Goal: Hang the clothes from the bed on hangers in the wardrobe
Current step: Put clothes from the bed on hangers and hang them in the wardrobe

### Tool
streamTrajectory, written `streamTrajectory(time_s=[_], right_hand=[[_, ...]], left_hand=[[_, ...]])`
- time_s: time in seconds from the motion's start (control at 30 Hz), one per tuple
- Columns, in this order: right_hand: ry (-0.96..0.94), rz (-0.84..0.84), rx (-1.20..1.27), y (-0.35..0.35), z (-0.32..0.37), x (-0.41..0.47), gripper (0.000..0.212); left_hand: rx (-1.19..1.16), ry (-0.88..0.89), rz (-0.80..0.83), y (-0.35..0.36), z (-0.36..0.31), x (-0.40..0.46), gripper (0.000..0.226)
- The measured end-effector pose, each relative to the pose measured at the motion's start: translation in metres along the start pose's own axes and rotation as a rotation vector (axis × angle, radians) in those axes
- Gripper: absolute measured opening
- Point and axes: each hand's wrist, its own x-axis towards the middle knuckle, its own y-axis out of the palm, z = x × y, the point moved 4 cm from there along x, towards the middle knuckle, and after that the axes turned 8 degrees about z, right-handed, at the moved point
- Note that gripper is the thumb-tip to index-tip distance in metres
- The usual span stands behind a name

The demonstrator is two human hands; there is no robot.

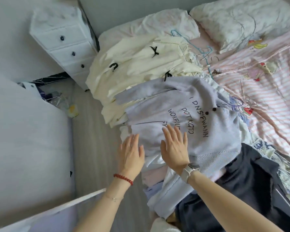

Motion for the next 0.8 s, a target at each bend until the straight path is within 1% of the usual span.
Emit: streamTrajectory(time_s=[0.07,0.13,0.17,0.23,0.3,0.4,0.43,0.5,0.6,0.7,0.8], right_hand=[[-0.079,0.111,-0.035,0.022,0.035,-0.027,0.066],[-0.147,0.262,-0.087,0.047,0.069,-0.057,0.065],[-0.194,0.309,-0.115,0.060,0.087,-0.073,0.065],[-0.287,0.373,-0.136,0.083,0.128,-0.104,0.069],[-0.391,0.392,-0.164,0.106,0.171,-0.139,0.070],[-0.584,0.435,-0.169,0.145,0.231,-0.201,0.056],[-0.627,0.472,-0.177,0.158,0.251,-0.222,0.055],[-0.732,0.525,-0.207,0.183,0.291,-0.264,0.060],[-0.945,0.554,-0.176,0.213,0.357,-0.325,0.063],[-1.161,0.630,-0.201,0.234,0.426,-0.390,0.055],[-1.367,0.652,-0.178,0.252,0.485,-0.455,0.046]], left_hand=[[0.014,-0.019,-0.002,-0.006,0.026,-0.055,0.036],[0.008,-0.099,-0.007,-0.010,0.058,-0.107,0.035],[0.003,-0.154,-0.008,-0.014,0.076,-0.135,0.037],[0.006,-0.243,-0.052,-0.023,0.117,-0.191,0.040],[0.039,-0.326,-0.116,-0.033,0.155,-0.250,0.039],[0.045,-0.511,-0.208,-0.045,0.207,-0.348,0.043],[0.037,-0.582,-0.246,-0.048,0.221,-0.382,0.044],[0.028,-0.714,-0.347,-0.057,0.247,-0.452,0.044],[0.016,-0.916,-0.517,-0.080,0.275,-0.557,0.040],[0.047,-1.112,-0.724,-0.107,0.288,-0.652,0.028],[0.034,-1.316,-0.952,-0.129,0.290,-0.736,0.028]])
